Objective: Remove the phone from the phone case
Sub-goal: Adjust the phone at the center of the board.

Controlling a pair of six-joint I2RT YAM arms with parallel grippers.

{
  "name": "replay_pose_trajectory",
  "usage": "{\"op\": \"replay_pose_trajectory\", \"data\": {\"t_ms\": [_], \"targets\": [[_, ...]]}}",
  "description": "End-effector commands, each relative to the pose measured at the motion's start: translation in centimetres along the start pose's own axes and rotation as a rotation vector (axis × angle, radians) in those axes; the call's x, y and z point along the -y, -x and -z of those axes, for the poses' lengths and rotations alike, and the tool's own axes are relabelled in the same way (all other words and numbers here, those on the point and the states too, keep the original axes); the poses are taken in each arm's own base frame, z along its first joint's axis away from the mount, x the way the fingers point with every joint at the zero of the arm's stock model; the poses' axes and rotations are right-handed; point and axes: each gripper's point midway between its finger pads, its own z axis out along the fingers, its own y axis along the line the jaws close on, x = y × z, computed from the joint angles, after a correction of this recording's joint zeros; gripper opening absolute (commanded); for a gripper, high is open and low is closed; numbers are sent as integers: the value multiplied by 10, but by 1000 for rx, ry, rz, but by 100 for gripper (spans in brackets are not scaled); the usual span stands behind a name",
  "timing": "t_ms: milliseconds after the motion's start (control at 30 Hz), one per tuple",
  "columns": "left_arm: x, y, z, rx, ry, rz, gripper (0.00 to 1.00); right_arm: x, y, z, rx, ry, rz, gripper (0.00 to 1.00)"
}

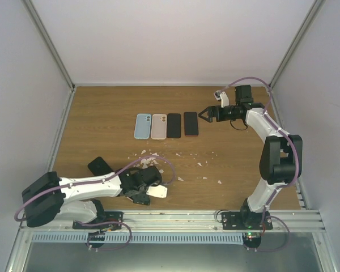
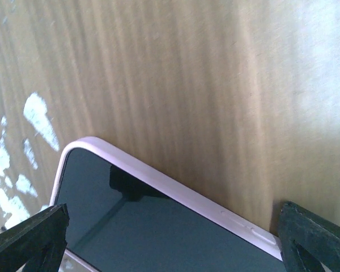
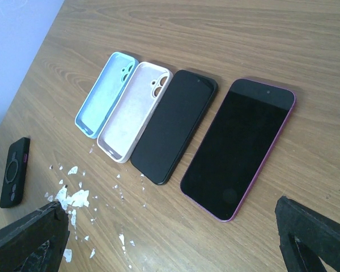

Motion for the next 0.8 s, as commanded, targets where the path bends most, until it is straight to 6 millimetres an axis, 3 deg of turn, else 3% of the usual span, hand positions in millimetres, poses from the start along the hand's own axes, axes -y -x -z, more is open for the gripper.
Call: {"op": "replay_pose_trajectory", "data": {"t_ms": [0,367,600,767], "targets": [[-13,-24,-1,-59,37,24,99,-3,4,8,24,-4,30,100],[-19,-62,4,-77,-80,241,99,-5,4,7,24,4,29,100],[-29,-57,34,68,-204,322,99,-5,1,7,21,7,30,100],[-29,-87,42,45,-178,268,99,-6,0,7,21,14,31,100]]}}
